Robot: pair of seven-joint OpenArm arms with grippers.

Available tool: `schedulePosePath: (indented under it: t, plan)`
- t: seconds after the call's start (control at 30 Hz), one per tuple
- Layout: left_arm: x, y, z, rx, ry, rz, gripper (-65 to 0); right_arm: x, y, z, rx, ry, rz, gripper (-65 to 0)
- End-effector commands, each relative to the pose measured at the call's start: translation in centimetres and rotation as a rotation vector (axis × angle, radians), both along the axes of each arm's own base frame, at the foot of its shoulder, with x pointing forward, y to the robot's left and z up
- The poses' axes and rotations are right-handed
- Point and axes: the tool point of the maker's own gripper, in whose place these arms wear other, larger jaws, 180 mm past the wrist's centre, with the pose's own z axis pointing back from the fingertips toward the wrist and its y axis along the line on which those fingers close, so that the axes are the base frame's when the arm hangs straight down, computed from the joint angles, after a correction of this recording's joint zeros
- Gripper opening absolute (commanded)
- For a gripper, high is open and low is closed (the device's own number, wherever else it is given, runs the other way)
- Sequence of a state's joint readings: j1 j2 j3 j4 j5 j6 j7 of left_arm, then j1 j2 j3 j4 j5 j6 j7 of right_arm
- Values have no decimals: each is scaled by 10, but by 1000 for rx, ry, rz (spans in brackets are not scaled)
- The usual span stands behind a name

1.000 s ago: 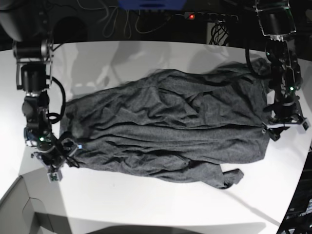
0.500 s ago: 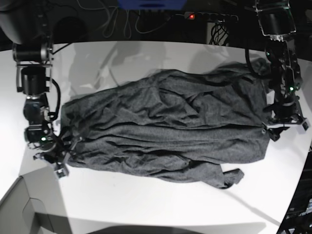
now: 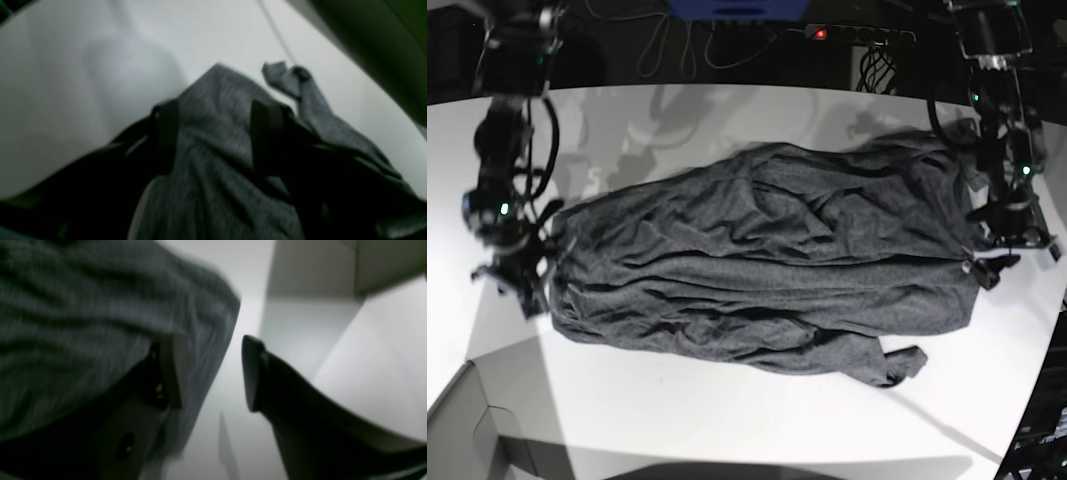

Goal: Layout the t-shirt on the table in an organized manner, then fold the t-shirt properly
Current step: 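Release the shirt with both grippers and lift them away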

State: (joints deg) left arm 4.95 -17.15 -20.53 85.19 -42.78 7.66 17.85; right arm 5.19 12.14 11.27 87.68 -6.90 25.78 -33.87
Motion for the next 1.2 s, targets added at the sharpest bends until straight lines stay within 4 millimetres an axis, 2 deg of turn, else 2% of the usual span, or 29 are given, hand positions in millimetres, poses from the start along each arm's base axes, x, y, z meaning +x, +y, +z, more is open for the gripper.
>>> schedulePosePath:
  t: [0.0,0.13,0.23,0.3,0.4,0.6,0.7,0.87,1.0,1.17]
  plan:
    - [5,4,20,15,-61,-7,-318,2,4,19,4,-62,13,-360]
    - [-14,27,20,-6,-56,44,-318,-29,29,11,39,-51,29,-360]
    - [-28,42,16,-1,-40,78,-318,-45,37,-7,67,-6,24,-361]
    - [-35,49,13,6,-26,95,-318,-54,36,-27,91,45,3,-361]
    - [-44,58,10,17,-12,116,-318,-62,18,-46,117,77,-61,-362]
    - [-54,68,2,19,15,144,-318,-80,-26,-58,122,88,-193,-362]
    - [-60,81,-4,31,43,163,-318,-98,-49,-65,120,111,-267,-362]
    - [-64,86,-11,26,61,177,-318,-124,-65,-73,108,144,-316,-362]
    - [-62,85,-9,22,54,175,-318,-129,-73,-61,89,115,-333,-362]
    - [-52,81,-2,16,27,167,-318,-114,-66,-13,70,-28,-337,-362]
